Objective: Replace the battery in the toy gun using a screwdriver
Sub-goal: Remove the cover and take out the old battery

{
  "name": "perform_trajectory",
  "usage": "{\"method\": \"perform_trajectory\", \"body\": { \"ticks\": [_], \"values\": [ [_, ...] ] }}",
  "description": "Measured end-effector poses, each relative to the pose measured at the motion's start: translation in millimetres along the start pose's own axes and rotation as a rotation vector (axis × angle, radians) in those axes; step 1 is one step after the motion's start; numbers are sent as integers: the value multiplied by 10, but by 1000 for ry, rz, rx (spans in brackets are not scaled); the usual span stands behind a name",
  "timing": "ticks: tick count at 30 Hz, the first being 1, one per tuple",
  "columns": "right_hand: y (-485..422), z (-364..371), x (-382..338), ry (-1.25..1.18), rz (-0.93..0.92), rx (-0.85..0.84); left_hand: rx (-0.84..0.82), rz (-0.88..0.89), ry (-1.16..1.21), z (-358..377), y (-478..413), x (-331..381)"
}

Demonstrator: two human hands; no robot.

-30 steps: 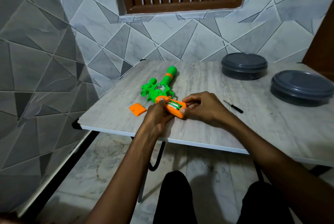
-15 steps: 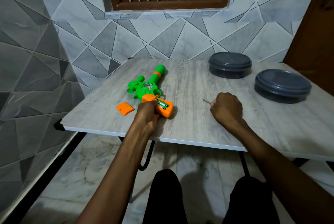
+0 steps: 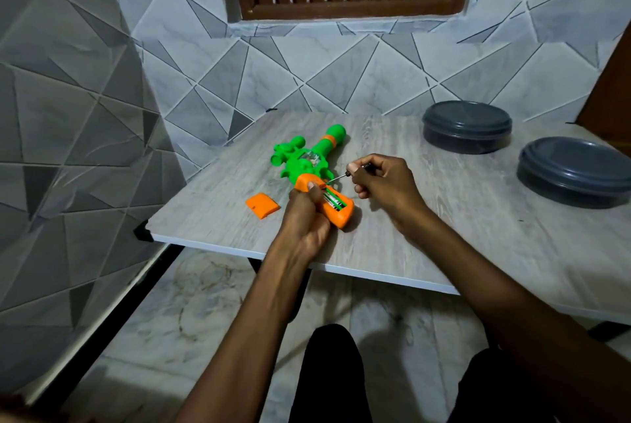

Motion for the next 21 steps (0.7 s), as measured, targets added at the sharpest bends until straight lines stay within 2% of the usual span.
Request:
{"method": "perform_trajectory", "body": {
  "ticks": [5, 11, 15, 21],
  "values": [
    [-58, 127, 26, 369, -219, -39, -35, 23, 114, -15, -70, -50],
    [-75, 248, -39, 574, -374, -160, -63, 38, 187, -51, -105, -60],
    [-95, 295, -6, 538, -390, -139, -111, 62, 221, -17, -57, -30],
    [-61, 314, 12, 360, -348, -132, -160, 73, 304, 9, 51, 6]
  ]
}}
Point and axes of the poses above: each hand's wrist, its own y-axis away from the middle knuckle, its own z-axis out of the palm, x = y × z, the point moved 2 cm from there along -y, towards the middle knuckle, and after that the axes turned 15 degrees about -y, right-handed, at the moved point
